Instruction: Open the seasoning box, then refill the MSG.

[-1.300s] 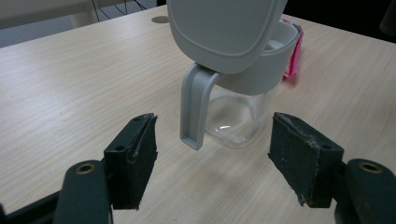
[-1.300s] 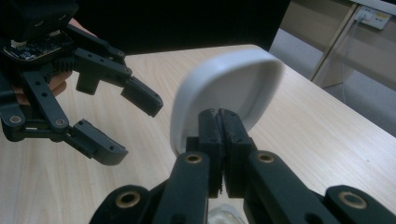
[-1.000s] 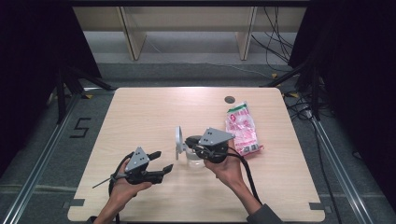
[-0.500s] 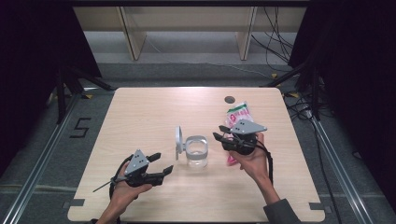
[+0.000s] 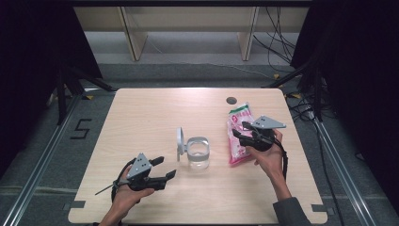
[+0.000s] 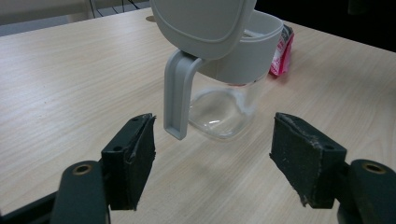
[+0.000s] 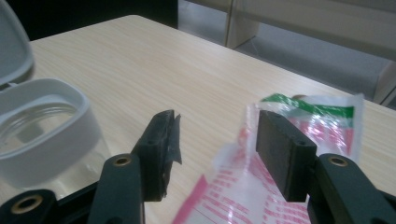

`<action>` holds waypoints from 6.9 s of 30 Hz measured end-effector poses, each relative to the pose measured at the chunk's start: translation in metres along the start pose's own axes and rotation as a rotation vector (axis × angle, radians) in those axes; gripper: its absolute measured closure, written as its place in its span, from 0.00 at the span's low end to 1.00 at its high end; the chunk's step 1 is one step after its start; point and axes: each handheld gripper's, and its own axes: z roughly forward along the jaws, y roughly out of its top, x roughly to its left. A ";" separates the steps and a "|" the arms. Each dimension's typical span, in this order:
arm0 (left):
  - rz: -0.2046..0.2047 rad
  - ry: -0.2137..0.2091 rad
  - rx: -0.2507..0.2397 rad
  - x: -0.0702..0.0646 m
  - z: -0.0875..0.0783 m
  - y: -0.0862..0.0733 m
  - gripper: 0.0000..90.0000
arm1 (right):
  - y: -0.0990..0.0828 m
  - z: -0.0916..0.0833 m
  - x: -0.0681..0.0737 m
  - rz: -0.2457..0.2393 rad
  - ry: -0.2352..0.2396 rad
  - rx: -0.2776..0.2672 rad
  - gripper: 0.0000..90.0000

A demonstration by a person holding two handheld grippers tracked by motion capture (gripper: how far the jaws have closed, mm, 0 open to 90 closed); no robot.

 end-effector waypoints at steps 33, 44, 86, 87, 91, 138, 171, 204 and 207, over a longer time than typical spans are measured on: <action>0.017 -0.024 0.026 -0.009 0.000 0.001 0.33 | -0.035 0.002 -0.060 0.120 -0.129 0.107 0.44; 0.035 -0.036 0.023 -0.008 0.001 0.001 0.33 | -0.037 0.009 -0.064 0.134 -0.117 0.107 0.43; 0.025 -0.037 0.026 -0.013 -0.002 -0.003 0.33 | -0.050 0.033 -0.074 0.262 -0.041 0.173 0.60; 0.019 -0.045 0.020 -0.013 -0.001 -0.003 0.33 | -0.051 0.034 -0.074 0.265 -0.039 0.169 0.60; 0.031 -0.047 0.024 -0.013 -0.002 -0.003 0.33 | -0.052 0.035 -0.073 0.270 -0.032 0.177 0.72; 0.033 -0.036 0.026 -0.015 -0.008 -0.005 0.33 | -0.090 -0.062 0.000 0.209 0.031 0.186 0.95; 0.011 -0.054 0.034 -0.019 -0.005 -0.007 0.33 | -0.094 -0.035 -0.028 0.426 0.017 0.168 0.56; 0.011 -0.064 0.032 -0.018 -0.004 -0.008 0.33 | -0.077 -0.039 -0.017 0.296 0.096 0.062 1.00; 0.009 -0.066 0.033 -0.019 -0.003 -0.008 0.33 | -0.070 -0.044 -0.012 0.280 0.117 0.034 1.00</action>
